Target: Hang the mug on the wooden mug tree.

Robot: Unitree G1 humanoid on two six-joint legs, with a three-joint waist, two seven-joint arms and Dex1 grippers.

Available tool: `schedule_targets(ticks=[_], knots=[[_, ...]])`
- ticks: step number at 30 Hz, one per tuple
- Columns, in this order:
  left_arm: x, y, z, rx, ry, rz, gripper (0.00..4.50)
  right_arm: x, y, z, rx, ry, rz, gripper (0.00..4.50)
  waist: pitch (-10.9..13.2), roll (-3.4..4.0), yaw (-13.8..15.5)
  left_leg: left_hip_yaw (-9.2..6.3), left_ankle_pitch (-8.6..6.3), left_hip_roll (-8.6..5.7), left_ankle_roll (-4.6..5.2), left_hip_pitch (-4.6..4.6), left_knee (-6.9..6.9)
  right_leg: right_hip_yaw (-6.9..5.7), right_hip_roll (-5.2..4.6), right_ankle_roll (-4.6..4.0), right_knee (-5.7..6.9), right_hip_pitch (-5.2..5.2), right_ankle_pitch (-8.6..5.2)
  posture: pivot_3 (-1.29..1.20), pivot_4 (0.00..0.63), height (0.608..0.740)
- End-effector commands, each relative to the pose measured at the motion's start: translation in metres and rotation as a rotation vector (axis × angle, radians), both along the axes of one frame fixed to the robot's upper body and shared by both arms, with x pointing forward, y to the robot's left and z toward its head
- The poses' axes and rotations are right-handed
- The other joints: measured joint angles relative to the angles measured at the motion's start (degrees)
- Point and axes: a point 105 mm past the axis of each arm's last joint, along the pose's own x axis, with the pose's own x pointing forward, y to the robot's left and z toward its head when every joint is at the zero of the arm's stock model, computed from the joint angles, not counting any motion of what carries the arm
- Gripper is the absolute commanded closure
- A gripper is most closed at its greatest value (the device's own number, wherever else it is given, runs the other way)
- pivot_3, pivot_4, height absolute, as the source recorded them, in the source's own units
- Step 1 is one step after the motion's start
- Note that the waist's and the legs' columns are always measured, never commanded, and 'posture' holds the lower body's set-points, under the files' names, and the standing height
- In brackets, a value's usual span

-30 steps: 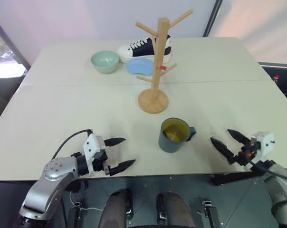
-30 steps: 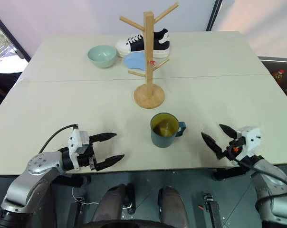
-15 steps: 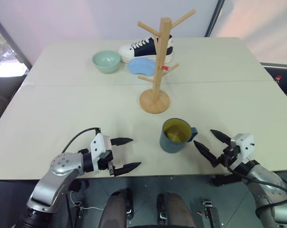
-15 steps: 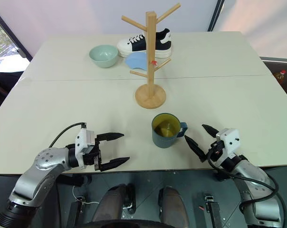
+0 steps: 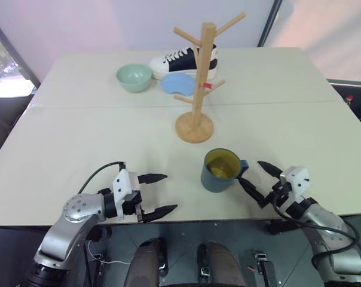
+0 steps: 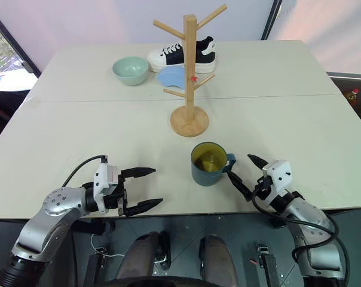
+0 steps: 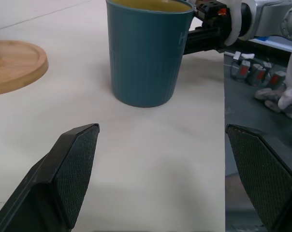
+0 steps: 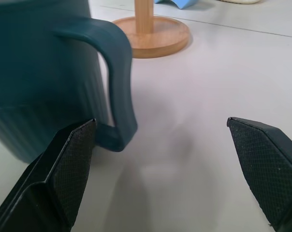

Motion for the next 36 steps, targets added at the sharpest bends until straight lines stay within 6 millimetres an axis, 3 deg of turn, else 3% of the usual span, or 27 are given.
schedule_targets(ticks=[1,14,23,27,29,33,36], knots=[[0.001,-0.002,0.01,-0.012,-0.051,0.002,0.0,0.004,0.003,0.006,0.004,-0.049,0.003,0.01,0.0,0.0,0.0,0.0,0.02,0.0,0.03,0.0,0.01,0.0,0.0,0.05,0.0,0.01,0.03,0.0,0.15,0.73],[0.002,-0.004,0.02,-0.02,-0.067,0.018,0.0,0.018,0.017,0.006,0.033,-0.076,0.034,0.01,0.0,0.0,0.0,0.0,0.05,0.0,0.07,0.03,0.07,-0.01,0.02,0.09,0.1,0.03,0.05,0.0,0.15,0.73],[0.003,-0.004,0.023,-0.019,-0.072,0.028,0.0,0.016,0.019,0.004,0.06,-0.076,0.076,4.42,0.0,0.0,0.0,0.0,0.06,0.0,0.1,0.05,0.15,-0.01,0.03,0.12,0.21,0.04,0.07,0.0,0.15,0.73],[0.004,-0.003,0.024,-0.02,-0.076,0.036,0.0,0.015,0.023,0.014,0.038,-0.104,0.104,4.42,0.0,0.0,0.0,0.0,0.07,0.0,0.11,0.05,0.17,-0.01,0.03,0.12,0.22,0.05,0.07,0.0,0.15,0.73],[0.007,-0.001,0.024,-0.018,-0.08,0.05,0.0,0.018,0.029,0.03,-0.009,-0.155,0.137,4.42,0.0,0.0,0.0,0.0,0.07,0.0,0.11,0.06,0.18,-0.01,0.03,0.12,0.23,0.05,0.07,0.0,0.15,0.73],[0.013,0.005,0.025,-0.009,-0.096,0.085,0.0,0.024,0.043,0.052,-0.204,-0.232,0.221,4.42,0.0,0.0,-0.2,0.0,0.11,0.0,0.14,0.06,0.22,0.0,0.03,0.1,0.27,0.03,0.07,0.0,0.15,0.73],[0.024,0.015,0.031,-0.003,-0.135,0.137,0.0,0.035,0.057,0.099,-0.354,-0.367,0.271,4.42,0.0,0.02,0.0,-0.01,0.12,0.02,0.15,0.08,0.21,-0.03,0.04,0.1,0.27,0.03,0.07,0.0,0.15,0.73]])
